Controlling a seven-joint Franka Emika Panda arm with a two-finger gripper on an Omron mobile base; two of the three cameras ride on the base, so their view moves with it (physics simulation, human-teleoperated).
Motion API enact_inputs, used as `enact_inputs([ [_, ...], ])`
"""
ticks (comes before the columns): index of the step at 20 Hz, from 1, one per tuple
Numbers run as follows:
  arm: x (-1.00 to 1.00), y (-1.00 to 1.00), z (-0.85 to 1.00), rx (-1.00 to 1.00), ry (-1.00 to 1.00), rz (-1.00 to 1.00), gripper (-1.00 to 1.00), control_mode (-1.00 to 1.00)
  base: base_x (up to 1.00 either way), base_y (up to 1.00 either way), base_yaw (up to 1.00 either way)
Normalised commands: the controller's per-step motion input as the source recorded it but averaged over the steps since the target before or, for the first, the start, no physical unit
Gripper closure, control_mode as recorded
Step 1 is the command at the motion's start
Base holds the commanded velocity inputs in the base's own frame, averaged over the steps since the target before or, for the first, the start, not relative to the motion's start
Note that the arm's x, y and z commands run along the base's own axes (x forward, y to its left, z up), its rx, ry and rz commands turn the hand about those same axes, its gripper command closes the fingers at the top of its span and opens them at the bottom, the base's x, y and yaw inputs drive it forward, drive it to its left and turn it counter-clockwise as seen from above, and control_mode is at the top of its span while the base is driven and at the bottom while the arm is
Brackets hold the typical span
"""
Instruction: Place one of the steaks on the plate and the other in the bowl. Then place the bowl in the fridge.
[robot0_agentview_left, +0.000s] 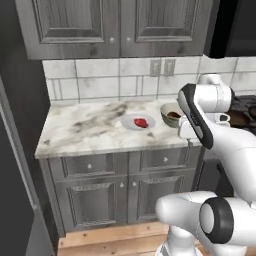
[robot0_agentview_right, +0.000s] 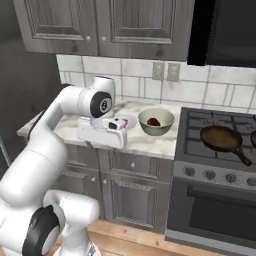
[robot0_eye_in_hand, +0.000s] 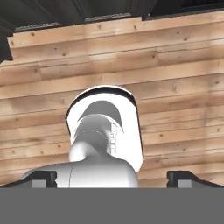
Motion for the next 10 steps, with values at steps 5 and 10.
enact_inputs([
  [5,0.00,0.00,0.00,0.00,0.00,0.00,-1.00,1.00,0.65,-0.15,-0.13],
  [10,0.00,0.00,0.00,0.00,0.00,0.00,-1.00,1.00,0.68,0.00,-0.17],
])
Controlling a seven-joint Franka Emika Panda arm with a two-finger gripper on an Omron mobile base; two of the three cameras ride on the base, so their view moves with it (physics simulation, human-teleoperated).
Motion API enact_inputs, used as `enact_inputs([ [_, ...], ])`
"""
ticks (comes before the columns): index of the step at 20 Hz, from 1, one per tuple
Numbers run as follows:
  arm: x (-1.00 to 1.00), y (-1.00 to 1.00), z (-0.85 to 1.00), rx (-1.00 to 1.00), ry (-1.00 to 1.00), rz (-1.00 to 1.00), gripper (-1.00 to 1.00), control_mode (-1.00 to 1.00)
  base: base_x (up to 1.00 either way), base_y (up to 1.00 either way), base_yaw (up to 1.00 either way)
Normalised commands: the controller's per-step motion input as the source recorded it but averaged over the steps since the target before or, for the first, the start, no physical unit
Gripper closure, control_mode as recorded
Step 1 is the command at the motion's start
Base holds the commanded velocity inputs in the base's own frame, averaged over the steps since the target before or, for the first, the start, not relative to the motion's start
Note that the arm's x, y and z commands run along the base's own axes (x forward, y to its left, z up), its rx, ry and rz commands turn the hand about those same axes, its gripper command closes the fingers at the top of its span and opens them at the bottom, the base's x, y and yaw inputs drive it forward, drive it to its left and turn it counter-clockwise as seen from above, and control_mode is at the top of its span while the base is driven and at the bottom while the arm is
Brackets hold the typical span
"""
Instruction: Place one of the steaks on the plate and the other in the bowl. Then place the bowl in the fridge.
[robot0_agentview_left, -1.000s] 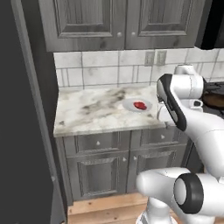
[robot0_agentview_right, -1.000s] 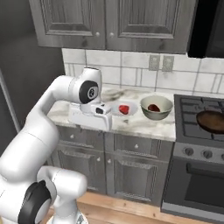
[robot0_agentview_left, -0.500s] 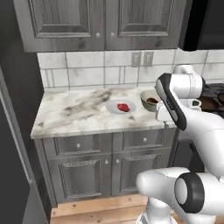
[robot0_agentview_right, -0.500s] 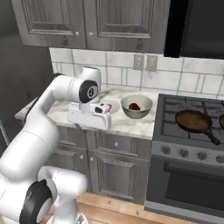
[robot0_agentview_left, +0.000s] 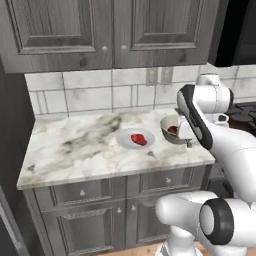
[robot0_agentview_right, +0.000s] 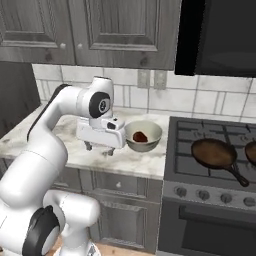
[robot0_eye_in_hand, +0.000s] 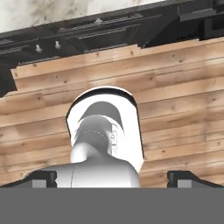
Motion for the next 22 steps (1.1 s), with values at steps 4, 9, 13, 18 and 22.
enact_inputs([
  [4,0.00,0.00,0.00,0.00,0.00,0.00,-1.00,1.00,0.51,-0.32,-0.12],
  [9,0.00,0.00,0.00,0.00,0.00,0.00,-1.00,1.00,0.19,-0.48,-0.06],
  [13,0.00,0.00,0.00,0.00,0.00,0.00,-1.00,1.00,0.07,-0.21,-0.03],
  [18,0.00,0.00,0.00,0.00,0.00,0.00,-1.00,1.00,0.00,0.00,0.00],
  [22,0.00,0.00,0.00,0.00,0.00,0.00,-1.00,1.00,0.00,0.00,0.00],
])
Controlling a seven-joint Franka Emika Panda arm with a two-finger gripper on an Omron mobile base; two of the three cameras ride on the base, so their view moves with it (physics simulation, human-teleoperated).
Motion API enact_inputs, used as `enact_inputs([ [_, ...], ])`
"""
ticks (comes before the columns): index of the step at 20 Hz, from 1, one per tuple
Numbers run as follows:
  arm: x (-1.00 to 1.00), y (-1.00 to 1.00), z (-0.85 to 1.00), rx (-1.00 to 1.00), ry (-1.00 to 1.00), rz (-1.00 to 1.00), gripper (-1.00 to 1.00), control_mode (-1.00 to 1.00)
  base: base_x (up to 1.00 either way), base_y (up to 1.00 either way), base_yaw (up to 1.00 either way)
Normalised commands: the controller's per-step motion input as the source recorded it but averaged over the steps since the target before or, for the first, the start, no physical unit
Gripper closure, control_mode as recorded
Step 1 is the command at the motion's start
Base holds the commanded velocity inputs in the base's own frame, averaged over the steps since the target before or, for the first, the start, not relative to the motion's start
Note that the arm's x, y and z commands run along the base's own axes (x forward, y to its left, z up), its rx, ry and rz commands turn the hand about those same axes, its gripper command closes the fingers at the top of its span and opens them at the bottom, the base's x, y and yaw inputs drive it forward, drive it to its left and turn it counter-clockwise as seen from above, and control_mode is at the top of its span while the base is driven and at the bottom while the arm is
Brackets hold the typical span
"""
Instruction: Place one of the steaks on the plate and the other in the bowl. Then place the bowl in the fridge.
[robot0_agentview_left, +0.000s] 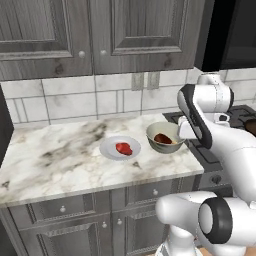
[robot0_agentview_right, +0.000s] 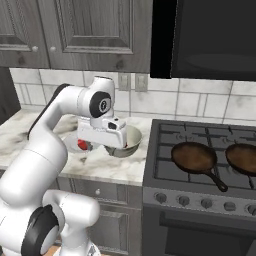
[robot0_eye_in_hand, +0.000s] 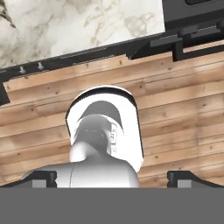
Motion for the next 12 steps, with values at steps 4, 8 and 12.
enact_inputs([
  [4,0.00,-0.01,0.00,0.00,-0.03,0.00,-1.00,-1.00,0.00,0.00,0.00],
  [8,0.22,-0.22,-0.05,0.05,-0.36,0.00,-1.00,-1.00,0.00,0.00,0.00],
  [12,0.42,-0.17,-0.14,0.07,-0.38,0.00,-1.00,-1.00,0.00,0.00,0.00],
])
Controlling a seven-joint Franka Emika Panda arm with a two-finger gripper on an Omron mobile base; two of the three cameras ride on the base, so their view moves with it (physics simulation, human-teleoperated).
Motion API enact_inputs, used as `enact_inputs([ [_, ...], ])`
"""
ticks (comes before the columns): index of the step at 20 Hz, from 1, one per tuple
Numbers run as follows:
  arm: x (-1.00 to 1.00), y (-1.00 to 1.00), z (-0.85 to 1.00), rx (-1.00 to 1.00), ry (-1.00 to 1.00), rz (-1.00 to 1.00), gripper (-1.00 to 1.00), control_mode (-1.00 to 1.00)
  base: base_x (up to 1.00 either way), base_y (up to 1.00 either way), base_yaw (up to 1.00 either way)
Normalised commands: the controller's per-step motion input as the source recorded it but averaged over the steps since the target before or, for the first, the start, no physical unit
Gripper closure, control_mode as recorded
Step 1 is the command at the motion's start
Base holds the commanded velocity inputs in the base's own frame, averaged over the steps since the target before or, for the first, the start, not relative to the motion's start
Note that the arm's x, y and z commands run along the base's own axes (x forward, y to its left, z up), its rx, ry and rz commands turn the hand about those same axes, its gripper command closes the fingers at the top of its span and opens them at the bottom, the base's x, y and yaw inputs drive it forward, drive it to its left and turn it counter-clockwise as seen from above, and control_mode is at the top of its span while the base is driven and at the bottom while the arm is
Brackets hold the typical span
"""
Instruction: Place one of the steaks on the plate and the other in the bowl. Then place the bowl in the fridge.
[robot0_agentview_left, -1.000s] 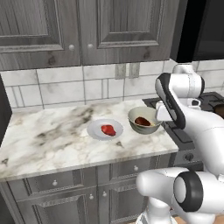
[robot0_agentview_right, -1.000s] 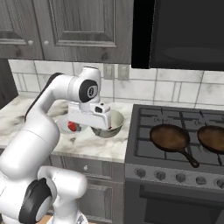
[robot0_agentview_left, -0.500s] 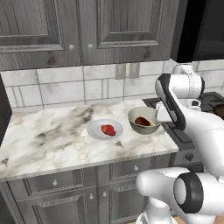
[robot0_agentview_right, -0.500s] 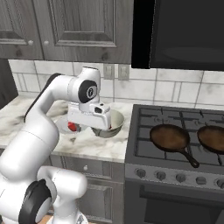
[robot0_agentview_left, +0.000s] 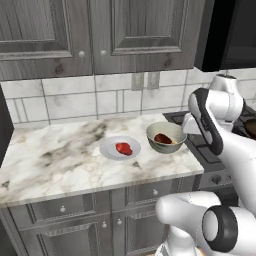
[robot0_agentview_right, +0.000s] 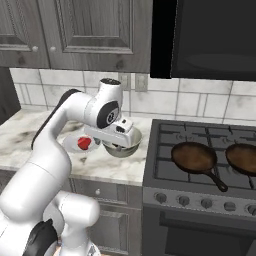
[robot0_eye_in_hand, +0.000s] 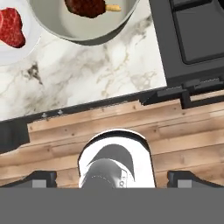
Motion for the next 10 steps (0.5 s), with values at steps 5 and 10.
enact_inputs([
  [5,0.41,-0.03,-0.10,0.03,-0.20,0.00,-1.00,-1.00,0.00,0.00,0.00],
  [10,0.70,-0.09,0.00,0.00,0.09,0.00,-1.00,-1.00,0.00,0.00,0.00],
])
